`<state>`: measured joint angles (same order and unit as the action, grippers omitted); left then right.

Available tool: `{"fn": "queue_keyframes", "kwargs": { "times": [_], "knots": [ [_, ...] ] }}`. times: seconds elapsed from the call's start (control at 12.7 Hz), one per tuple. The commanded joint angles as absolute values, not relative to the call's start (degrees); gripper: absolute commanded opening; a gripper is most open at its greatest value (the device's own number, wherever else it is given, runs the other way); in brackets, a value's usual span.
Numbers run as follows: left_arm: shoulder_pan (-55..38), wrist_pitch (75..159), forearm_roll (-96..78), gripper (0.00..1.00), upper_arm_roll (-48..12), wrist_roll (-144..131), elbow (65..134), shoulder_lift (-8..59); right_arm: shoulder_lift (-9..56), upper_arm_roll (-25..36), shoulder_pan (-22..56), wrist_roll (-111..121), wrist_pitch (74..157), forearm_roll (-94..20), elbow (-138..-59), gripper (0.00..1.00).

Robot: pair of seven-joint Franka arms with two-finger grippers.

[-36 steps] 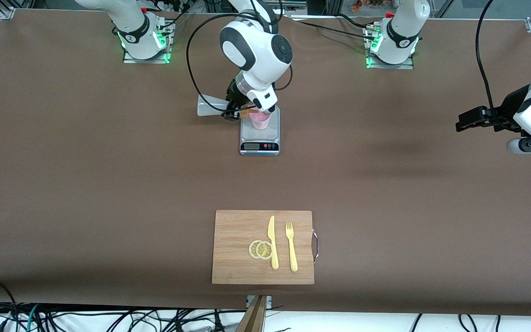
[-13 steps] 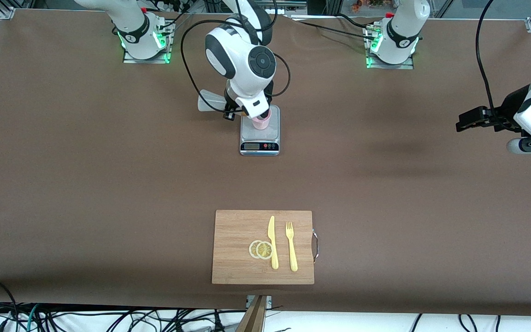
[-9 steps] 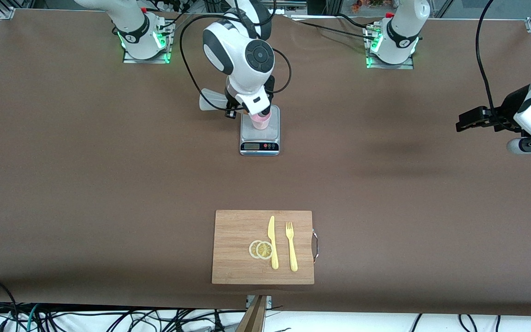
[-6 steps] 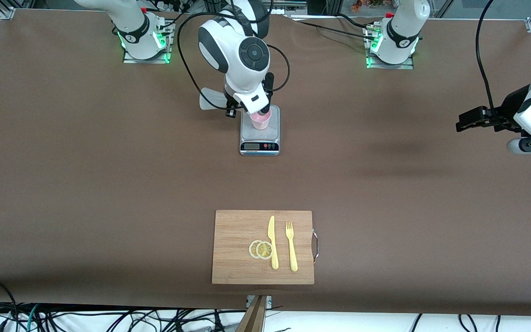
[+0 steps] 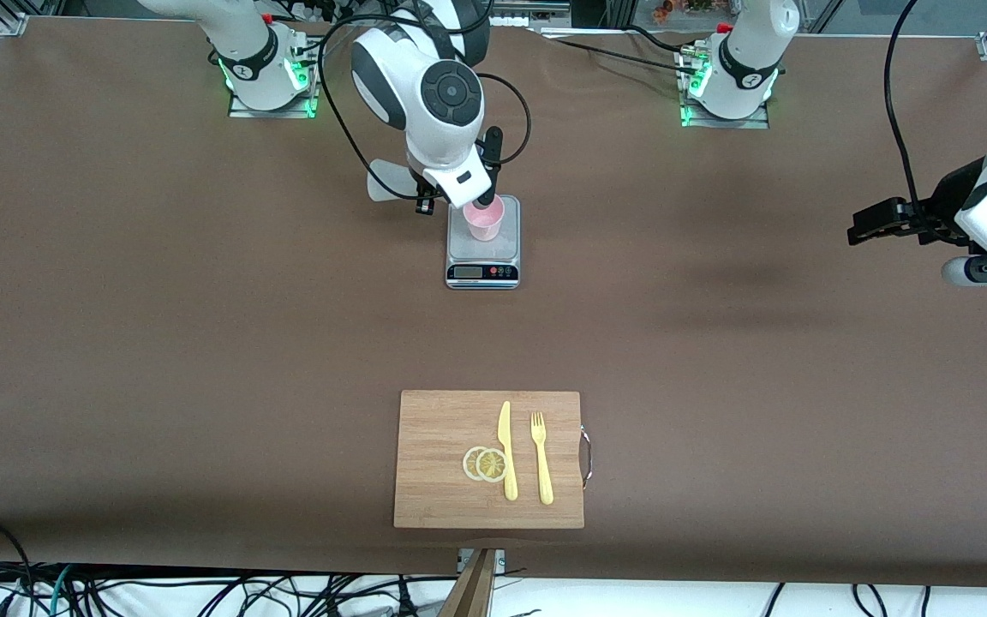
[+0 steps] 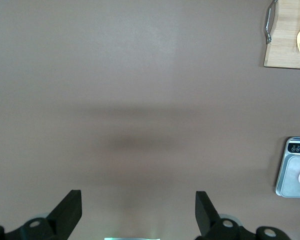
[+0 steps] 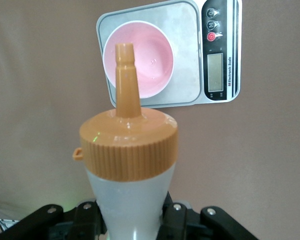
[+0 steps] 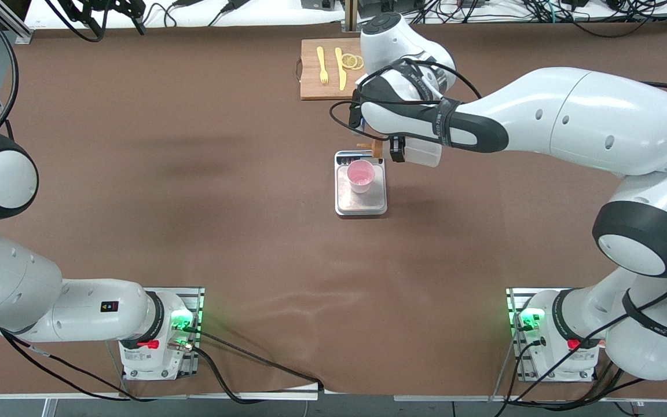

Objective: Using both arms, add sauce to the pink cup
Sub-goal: 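Carry the sauce bottle with the right gripper back beside the scale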

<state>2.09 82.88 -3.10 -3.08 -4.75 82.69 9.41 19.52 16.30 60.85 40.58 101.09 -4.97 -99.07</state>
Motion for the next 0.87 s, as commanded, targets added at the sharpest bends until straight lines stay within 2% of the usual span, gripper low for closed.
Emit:
{"fn": "queue_keyframes", "kwargs": {
  "times": [0.0, 0.47, 0.79],
  "knots": [
    [2.02, 81.91, -2.9, 1.0, -2.9, -3.43, 80.86, 10.28, 15.38, 18.53, 60.82, 43.75, 102.04, -7.72, -102.13, 0.0],
    [2.11, 81.91, -2.9, 1.0, -2.9, -3.43, 80.86, 10.2, 15.29, 32.5, 60.65, 66.41, 101.43, -27.84, -102.3, 0.0],
    [2.11, 81.91, -2.9, 1.0, -2.9, -3.43, 80.86, 10.2, 16.08, 34.01, 53.02, 83.54, 98.89, -38.47, -103.35, 0.0]
  ]
}}
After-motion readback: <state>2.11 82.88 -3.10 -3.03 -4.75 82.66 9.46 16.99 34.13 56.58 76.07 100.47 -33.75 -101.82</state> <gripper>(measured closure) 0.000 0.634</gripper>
